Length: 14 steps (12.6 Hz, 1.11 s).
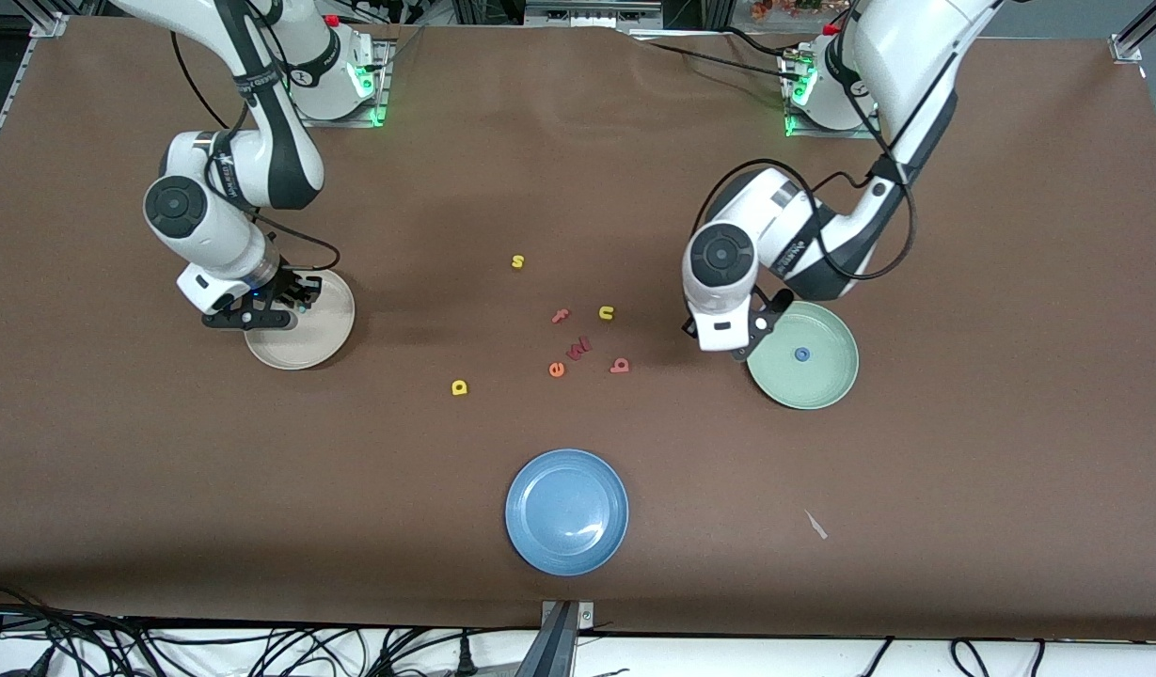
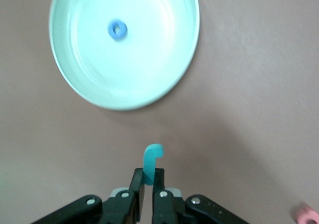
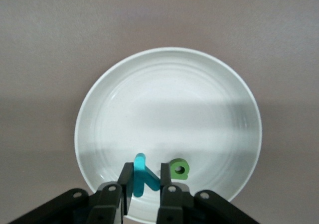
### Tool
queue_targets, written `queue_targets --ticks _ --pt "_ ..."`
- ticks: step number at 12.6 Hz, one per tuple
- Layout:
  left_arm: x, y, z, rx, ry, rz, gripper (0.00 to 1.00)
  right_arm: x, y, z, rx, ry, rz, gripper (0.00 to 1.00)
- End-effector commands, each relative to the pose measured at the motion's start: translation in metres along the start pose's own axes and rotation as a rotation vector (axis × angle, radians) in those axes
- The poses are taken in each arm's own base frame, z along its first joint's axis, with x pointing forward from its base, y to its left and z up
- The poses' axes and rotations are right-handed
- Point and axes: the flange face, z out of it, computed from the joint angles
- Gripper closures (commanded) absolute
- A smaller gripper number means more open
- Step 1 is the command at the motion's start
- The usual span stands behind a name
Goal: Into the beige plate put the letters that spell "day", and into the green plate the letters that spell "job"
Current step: 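Place the k in the white plate while the left gripper places the r, then grasp the yellow o with the right gripper while the left gripper reaches the pink a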
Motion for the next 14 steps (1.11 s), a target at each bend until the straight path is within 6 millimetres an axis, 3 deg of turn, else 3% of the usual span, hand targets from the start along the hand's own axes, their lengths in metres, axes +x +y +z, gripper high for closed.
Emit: queue_targets --ticks 1,2,6,9,11,14 --pt "0.033 -0.019 -0.006 0.057 0.011 0.193 1.0 -0.007 -0.004 -0.004 0.018 0.033 -0.043 0.01" --pt "0.054 -0.027 -0.005 0.059 -0.004 0.249 1.0 -0.005 -0.009 -0.005 0.017 0.03 -0.055 0.0" --pt "0.108 -0.047 0.009 0.056 -0.068 0.4 1.0 0.025 -0.036 -0.03 0.008 0.01 -0.106 0.0" --pt "0.128 -0.055 0.032 0.066 -0.115 0.477 1.0 0.065 -0.094 -0.039 -0.023 -0.039 -0.219 0.0" --pt "0.13 -0.056 0.052 0.08 -0.15 0.554 1.0 0.09 -0.132 -0.04 -0.004 -0.068 -0.288 0.0" --pt "0.144 -0.066 0.081 0.094 -0.207 0.598 1.0 0.112 -0.156 -0.038 0.087 -0.068 -0.301 0.0"
